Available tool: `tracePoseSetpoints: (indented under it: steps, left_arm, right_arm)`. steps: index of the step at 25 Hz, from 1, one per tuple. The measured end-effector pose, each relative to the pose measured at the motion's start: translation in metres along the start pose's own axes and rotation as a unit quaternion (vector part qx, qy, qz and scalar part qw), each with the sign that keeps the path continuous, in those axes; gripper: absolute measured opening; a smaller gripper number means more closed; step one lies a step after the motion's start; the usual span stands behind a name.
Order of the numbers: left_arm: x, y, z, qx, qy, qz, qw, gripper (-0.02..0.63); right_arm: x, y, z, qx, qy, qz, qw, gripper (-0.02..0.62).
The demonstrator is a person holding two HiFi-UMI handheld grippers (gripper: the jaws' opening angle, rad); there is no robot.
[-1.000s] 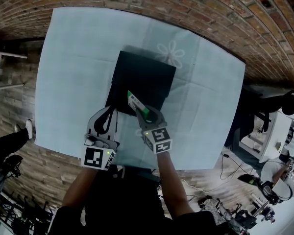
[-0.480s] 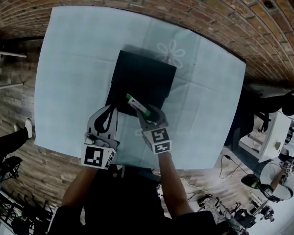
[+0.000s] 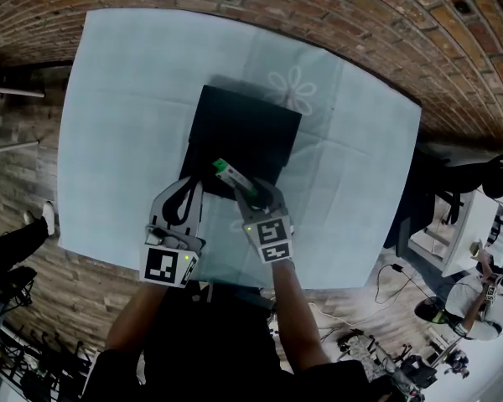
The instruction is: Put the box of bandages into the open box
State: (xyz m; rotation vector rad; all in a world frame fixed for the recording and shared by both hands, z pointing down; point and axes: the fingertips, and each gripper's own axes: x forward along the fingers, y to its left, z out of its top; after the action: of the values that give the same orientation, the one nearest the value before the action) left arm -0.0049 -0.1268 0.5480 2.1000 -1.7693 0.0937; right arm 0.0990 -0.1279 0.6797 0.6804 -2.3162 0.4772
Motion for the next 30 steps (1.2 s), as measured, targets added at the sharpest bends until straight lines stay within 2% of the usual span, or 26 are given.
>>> tracePoseSetpoints:
  steps: [14,19,24,30]
  left_arm:
    - [0.003,-0.003,-0.003,0.002,0.002,-0.002,1.0,0.04]
    - [0.003,-0.002,-0.002,0.0,0.001,-0.002,1.0,0.04]
    - [0.001,0.0,-0.002,0.0,0.0,-0.001,1.0,0.04]
    - [-0.002,0.0,-0.005,-0.003,0.001,0.001,1.0,0.04]
  right_arm:
    - [0.005,-0.006,-0.007,-0.069,0.037,-0.014,0.997,0.158]
    - [0.005,-0.01,-0.008,-0.071,0.041,-0.021,0.996,0.158]
    - [0.006,-0.008,-0.01,-0.102,0.056,-0.028,0.993,0.158]
    - [0.006,-0.009,-0.012,-0.101,0.058,-0.029,0.993,0.158]
